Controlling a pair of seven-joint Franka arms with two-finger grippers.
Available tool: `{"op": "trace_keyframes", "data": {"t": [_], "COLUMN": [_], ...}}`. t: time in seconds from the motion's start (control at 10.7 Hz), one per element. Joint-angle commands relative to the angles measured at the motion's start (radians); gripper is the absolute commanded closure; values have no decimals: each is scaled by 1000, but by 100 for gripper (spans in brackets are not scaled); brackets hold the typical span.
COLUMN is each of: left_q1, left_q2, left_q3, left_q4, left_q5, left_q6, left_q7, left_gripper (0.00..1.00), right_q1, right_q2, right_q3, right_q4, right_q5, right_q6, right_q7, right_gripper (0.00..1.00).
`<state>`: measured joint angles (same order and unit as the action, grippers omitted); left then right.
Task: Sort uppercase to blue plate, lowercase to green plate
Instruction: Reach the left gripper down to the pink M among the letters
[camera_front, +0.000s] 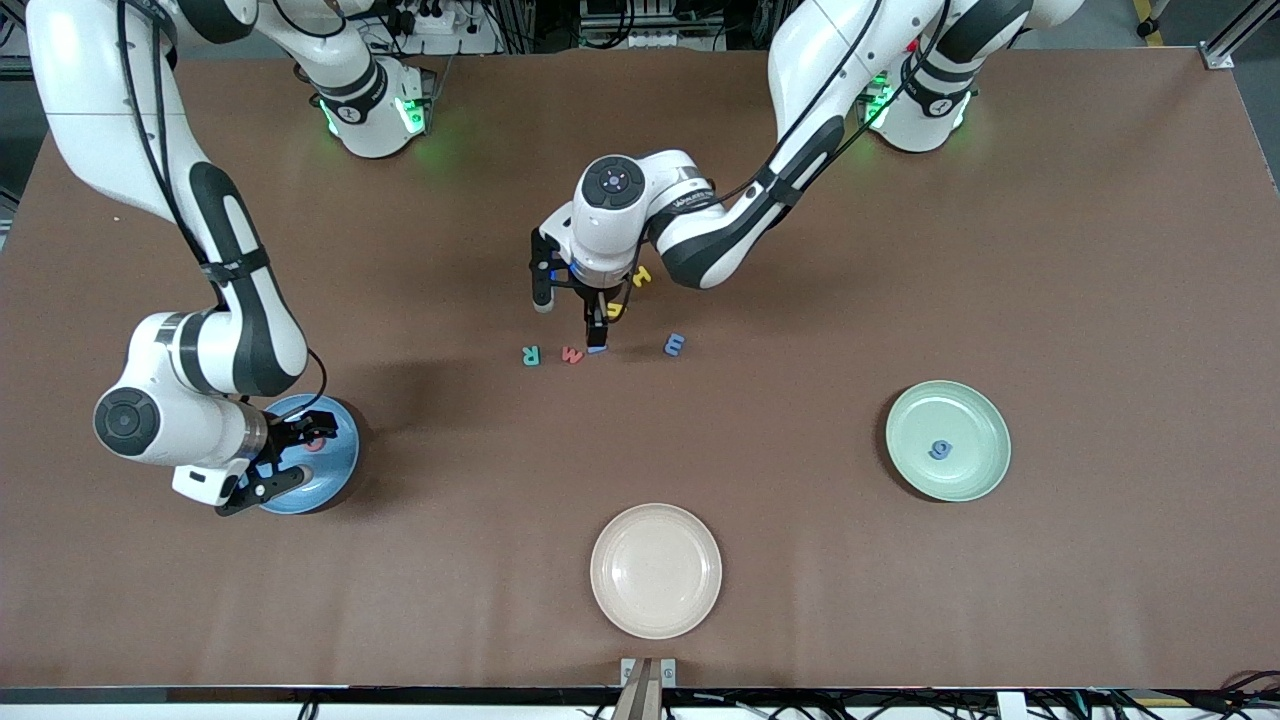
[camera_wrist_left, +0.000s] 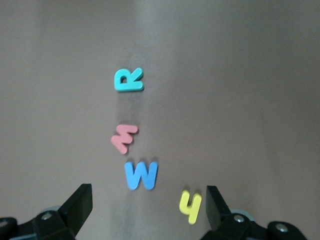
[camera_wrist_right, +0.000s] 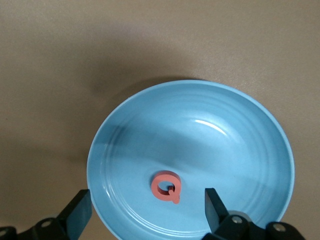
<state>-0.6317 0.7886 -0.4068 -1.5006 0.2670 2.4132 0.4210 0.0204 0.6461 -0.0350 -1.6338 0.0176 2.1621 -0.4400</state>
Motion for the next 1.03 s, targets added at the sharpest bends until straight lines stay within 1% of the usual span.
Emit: {"op": "trace_keyframes", "data": {"t": [0.0,0.19,0.28,0.47,0.75,0.94], "left_q1": [-16,-42,-46,-46,-49,-62], "left_q2": [70,135,150,167,193,218], "left_q3": [-10,9,26,33,49,71], "left_q4": [74,163,189,204,220,240], "left_q5": [32,32,32,32,32,32], "left_q6": [50,50,50,52,53,60], "left_q7": [21,45,58,96,122,133], "left_gripper": [0,0,0,0,0,0], "right_q1": [-5,6,9,15,-7,-62], "right_q2": [15,33,33,43,40,29], "right_q3": [9,9,10,9,4,4], "right_q4": [-3,-3,0,9,11,11], "right_q5": [2,2,2,1,1,1], "right_q6": [89,143,150,154,154,145], "right_q7": [50,95,107,152,161,176], "right_gripper": [0,0,0,0,0,0]}}
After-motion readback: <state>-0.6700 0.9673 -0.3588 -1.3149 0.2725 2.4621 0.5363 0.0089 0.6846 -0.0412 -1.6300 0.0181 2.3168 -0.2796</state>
